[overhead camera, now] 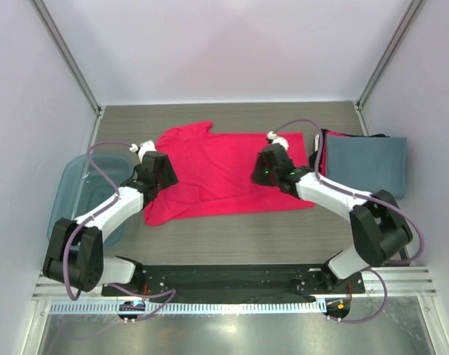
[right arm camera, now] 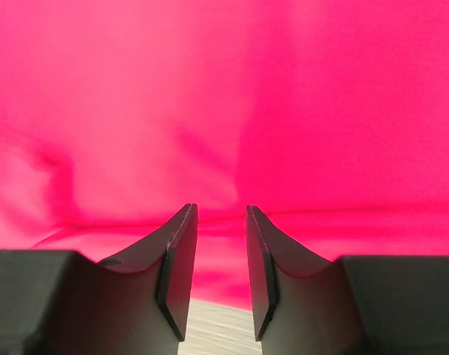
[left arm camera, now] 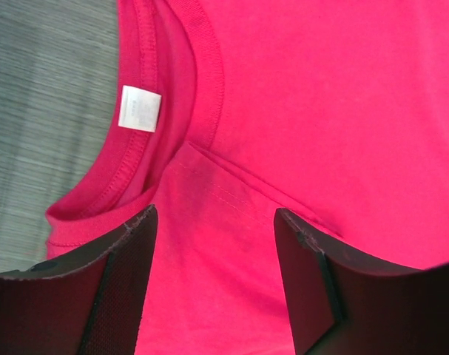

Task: Fold and stack the t-shirts
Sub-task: Fold the tshirt

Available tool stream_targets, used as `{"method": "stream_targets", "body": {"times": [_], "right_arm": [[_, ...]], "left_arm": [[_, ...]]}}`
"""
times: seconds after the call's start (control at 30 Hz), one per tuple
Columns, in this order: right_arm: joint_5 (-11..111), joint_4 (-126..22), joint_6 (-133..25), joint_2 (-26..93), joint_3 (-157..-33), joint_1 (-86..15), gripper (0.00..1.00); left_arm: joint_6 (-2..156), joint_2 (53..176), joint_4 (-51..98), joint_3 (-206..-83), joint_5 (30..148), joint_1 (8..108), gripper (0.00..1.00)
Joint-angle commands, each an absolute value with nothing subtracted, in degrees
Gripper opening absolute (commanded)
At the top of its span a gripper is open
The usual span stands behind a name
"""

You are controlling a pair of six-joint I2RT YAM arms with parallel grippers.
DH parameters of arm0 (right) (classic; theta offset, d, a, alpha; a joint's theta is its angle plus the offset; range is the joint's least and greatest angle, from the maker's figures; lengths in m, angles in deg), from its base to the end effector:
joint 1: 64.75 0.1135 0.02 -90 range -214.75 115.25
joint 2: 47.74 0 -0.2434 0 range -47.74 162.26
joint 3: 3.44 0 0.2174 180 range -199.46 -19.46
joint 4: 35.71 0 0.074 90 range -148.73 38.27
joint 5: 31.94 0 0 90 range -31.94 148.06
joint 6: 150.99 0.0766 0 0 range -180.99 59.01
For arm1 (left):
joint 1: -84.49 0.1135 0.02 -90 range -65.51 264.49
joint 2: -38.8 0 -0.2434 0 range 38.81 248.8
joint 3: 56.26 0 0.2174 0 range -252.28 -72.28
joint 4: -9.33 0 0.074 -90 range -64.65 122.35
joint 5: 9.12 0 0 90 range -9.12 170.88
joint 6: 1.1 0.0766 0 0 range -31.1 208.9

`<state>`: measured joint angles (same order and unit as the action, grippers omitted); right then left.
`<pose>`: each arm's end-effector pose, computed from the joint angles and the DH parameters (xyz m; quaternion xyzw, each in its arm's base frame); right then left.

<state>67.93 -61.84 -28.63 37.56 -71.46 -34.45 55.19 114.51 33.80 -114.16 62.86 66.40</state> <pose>0.2797 0.1482 0.1888 0.0505 0.9143 0.1374 0.3776 0.2693 -0.0630 0.1841 -0.1855 0.8863 -0.0457 0.4219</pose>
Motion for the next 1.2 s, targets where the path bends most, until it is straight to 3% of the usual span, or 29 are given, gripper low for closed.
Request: {"method": "stream_targets", "body": {"times": [0.0, 0.43, 0.93, 1.03, 1.17], "right_arm": [[58.86, -53.06, -25.75, 43.46, -76.58, -29.96, 0.38], [48.30, -42.85, -17.31, 63.42, -90.02, -22.48, 0.36], [45.75, -40.57, -15.11, 71.17, -93.20, -19.93, 0.38], [45.23, -39.69, -14.67, 72.05, -93.46, -19.84, 0.26], [45.05, -40.47, -15.29, 72.49, -94.95, -19.75, 0.23]], "left_arm": [[57.00, 116.50, 33.96, -116.92, 61.89, 67.26, 0.65], [54.80, 123.35, 31.33, -118.77, 68.04, 73.15, 0.60], [56.21, 129.24, 31.50, -121.67, 69.01, 73.41, 0.48], [56.38, 129.68, 31.50, -121.67, 68.92, 73.41, 0.46], [56.56, 129.86, 31.15, -121.58, 68.22, 73.41, 0.45]]}}
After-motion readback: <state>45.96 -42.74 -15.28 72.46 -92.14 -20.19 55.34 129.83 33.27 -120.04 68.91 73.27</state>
